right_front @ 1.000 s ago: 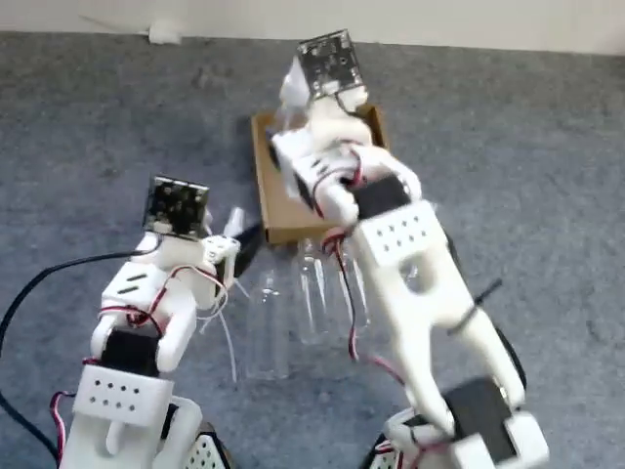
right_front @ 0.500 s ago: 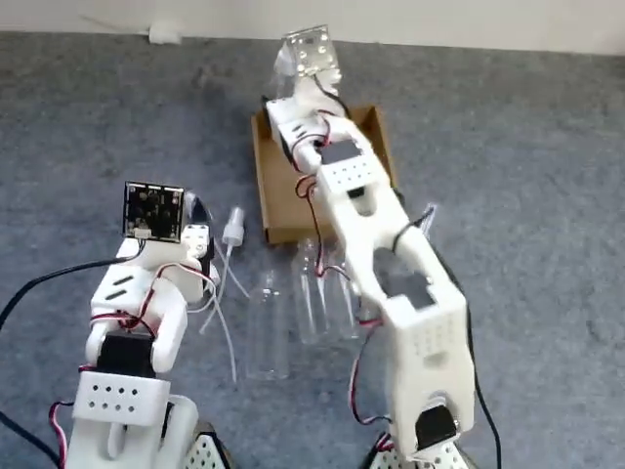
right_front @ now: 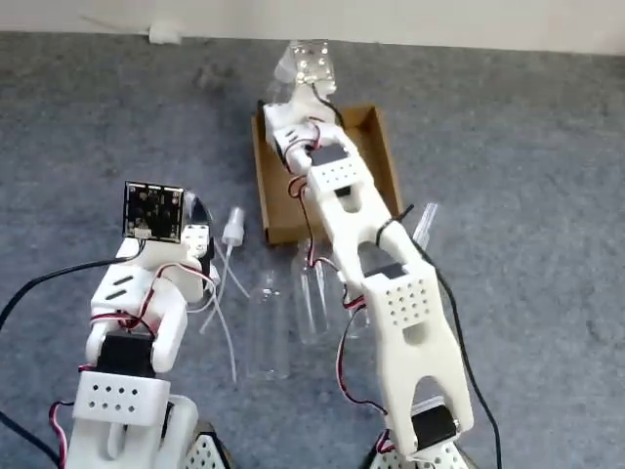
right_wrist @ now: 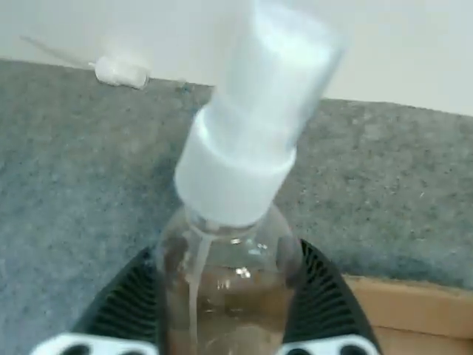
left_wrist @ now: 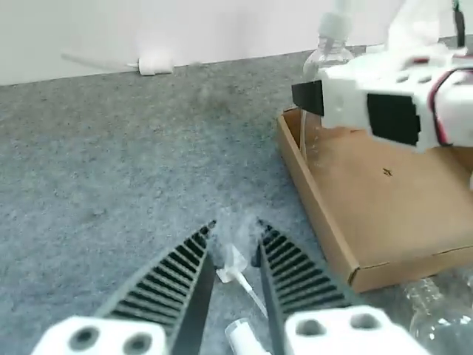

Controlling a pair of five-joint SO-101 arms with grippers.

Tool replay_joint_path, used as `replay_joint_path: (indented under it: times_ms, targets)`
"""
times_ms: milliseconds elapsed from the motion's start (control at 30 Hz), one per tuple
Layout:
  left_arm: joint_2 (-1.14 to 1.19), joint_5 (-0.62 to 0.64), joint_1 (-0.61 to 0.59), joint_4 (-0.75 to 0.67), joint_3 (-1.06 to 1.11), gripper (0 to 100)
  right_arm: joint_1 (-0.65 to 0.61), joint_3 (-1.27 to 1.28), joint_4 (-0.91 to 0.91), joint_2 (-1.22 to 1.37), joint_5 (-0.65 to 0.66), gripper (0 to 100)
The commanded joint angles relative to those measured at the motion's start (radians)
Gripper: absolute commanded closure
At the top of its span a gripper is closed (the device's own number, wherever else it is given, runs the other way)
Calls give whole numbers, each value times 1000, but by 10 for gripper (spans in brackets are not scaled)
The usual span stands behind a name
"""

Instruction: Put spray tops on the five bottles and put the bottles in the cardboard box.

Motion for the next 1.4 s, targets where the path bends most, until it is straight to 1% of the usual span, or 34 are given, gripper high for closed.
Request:
replay_joint_path:
  times_ms: [0, 67, 200, 667, 767, 867, 1000, 1100, 1200, 1300, 1367]
  targets:
    - [-10, -3, -15, -25, -7, 983, -4, -68, -21, -13, -8, 995]
    - [-10, -3, -15, -25, -7, 983, -5, -67, -21, -10, 0, 995]
    - [-10, -3, -15, -25, -7, 983, -21, -64, -1, -10, 109, 995]
    - [-10, -5, -15, -26, -7, 983, -24, -73, 147, -19, 112, 995]
    - [-10, -6, -13, -26, -8, 979, -10, -74, 262, -79, 110, 995]
    - [-10, -8, 18, -25, -10, 967, -7, -76, 394, -211, 109, 995]
    - [-10, -29, 51, -20, -12, 851, -41, -64, 522, -410, 110, 995]
    - [-10, -43, 59, -20, -16, 780, -79, -65, 687, -510, 117, 995]
    - [-10, -43, 96, -20, -18, 755, -116, -67, 826, -590, 117, 995]
    - [-10, -43, 148, -20, -36, 729, -150, -65, 918, -651, 112, 995]
    - [-10, -23, 154, -20, -42, 704, -170, -65, 958, -687, 110, 995]
